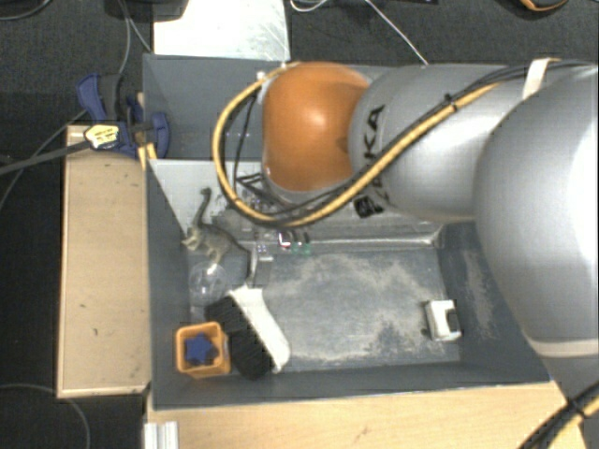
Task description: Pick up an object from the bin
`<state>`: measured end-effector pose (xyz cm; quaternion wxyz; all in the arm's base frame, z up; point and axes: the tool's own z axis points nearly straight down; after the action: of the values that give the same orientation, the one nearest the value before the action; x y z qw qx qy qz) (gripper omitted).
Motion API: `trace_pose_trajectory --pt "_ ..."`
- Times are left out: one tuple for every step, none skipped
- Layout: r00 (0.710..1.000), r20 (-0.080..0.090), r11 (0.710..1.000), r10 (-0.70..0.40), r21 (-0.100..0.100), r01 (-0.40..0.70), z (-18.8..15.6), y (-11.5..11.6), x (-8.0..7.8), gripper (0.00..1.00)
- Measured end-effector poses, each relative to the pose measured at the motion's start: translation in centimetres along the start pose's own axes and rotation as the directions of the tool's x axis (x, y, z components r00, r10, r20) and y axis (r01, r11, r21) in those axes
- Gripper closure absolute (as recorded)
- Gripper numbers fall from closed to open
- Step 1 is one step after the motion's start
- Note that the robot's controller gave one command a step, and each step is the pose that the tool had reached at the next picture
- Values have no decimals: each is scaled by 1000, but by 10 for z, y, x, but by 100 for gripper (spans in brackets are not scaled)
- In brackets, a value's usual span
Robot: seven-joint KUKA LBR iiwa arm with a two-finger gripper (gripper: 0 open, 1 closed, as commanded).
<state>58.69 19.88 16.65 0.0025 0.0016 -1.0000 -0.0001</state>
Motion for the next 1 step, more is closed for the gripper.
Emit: trace_pose_trajectory --pt "1000 8 1000 7 -1 -7 -5 -1 -2 0"
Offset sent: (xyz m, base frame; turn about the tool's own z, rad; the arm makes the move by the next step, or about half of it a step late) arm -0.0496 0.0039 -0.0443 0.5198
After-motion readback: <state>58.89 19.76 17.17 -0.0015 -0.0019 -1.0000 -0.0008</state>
